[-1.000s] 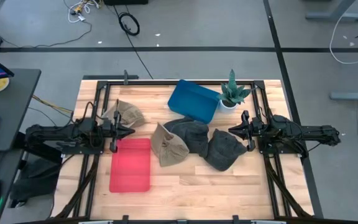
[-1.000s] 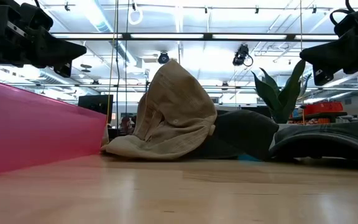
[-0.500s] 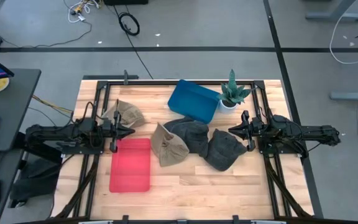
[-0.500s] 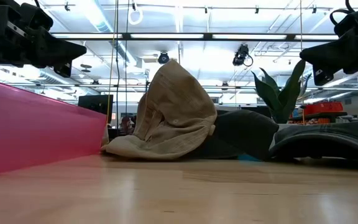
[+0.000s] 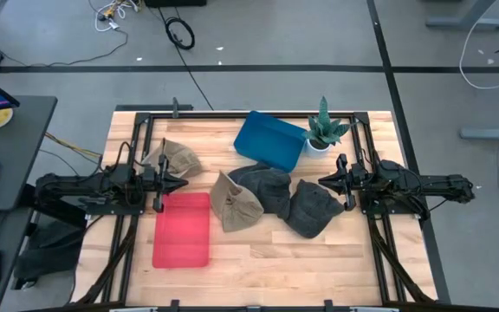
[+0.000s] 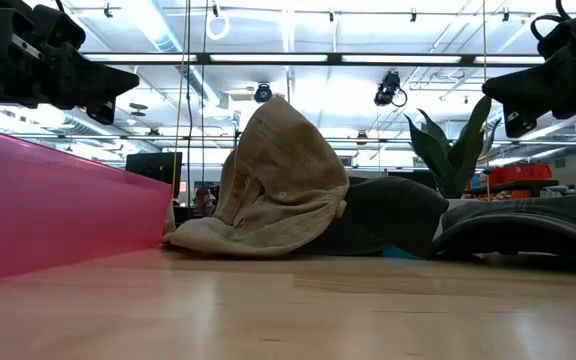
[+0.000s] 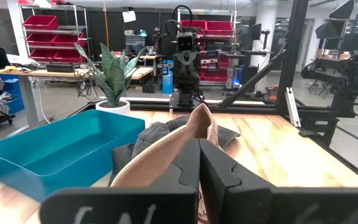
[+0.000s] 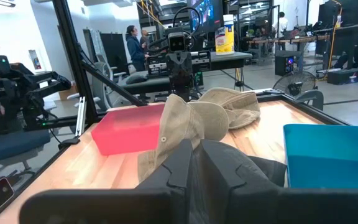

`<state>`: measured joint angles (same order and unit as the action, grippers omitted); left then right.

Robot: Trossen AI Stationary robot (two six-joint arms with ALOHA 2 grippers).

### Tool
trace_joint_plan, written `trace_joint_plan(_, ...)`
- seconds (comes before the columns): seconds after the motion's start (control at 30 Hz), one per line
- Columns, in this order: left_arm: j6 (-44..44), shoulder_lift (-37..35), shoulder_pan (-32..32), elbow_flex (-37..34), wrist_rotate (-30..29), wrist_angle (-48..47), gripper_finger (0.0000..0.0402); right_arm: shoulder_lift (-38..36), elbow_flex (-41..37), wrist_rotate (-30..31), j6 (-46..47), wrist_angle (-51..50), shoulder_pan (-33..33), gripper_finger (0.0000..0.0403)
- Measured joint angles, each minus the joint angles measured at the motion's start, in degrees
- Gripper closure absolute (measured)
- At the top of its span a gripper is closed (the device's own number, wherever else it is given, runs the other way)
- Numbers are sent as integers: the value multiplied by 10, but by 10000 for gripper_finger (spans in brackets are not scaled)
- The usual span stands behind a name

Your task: Pick & Place hat

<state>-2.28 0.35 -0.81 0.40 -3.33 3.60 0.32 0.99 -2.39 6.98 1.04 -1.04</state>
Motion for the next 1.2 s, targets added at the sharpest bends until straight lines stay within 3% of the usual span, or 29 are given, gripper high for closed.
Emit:
trace_joint_plan(0.73,0,0,0,0,0,0,399,0,0,0,-16,22,0,366)
trace_joint_plan(0.87,-2,0,0,0,0,0,399,0,0,0,28,55,0,366)
trace_joint_plan(1.1,-148,0,0,0,-5,7,399,0,0,23,126,85,0,366)
trace_joint_plan(1.2,-158,0,0,0,-7,8,399,0,0,60,144,77,0,366)
